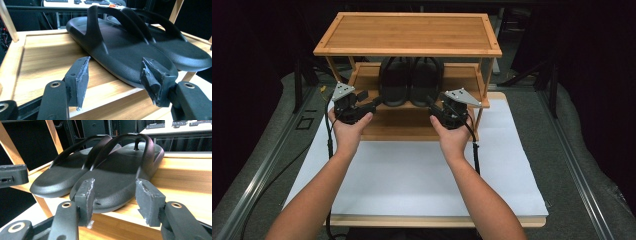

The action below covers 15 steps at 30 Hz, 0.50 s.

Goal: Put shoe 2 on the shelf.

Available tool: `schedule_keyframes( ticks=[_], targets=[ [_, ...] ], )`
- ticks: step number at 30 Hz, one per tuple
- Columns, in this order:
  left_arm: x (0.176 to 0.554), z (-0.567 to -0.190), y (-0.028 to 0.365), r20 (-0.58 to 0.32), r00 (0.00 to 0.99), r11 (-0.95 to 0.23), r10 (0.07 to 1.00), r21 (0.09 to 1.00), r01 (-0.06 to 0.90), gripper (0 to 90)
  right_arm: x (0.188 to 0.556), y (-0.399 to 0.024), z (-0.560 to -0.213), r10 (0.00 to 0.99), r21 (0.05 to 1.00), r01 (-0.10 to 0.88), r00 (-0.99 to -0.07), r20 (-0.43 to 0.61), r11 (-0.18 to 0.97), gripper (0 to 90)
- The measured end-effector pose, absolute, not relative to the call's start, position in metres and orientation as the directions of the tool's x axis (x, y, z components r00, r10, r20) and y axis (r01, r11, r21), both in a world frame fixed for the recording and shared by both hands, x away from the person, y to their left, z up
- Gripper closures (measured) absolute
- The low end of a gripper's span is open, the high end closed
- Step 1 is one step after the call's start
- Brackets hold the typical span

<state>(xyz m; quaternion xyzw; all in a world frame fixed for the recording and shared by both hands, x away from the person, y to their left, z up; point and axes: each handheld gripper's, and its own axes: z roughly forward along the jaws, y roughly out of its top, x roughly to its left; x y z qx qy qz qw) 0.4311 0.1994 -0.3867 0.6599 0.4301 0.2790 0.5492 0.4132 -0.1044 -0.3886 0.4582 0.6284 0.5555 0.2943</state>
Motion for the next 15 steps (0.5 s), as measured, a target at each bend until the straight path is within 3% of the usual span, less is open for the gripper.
schedule_keyframes(
  ticks=[15],
  targets=[
    [0.417,-0.382,0.211,-0.110,0.488,-0.024,0.866,0.965,0.260,39.6,0.395,-0.129,-0.379,0.912,0.972,0.234,-0.399,0.096,0.000,49.7]
  ],
)
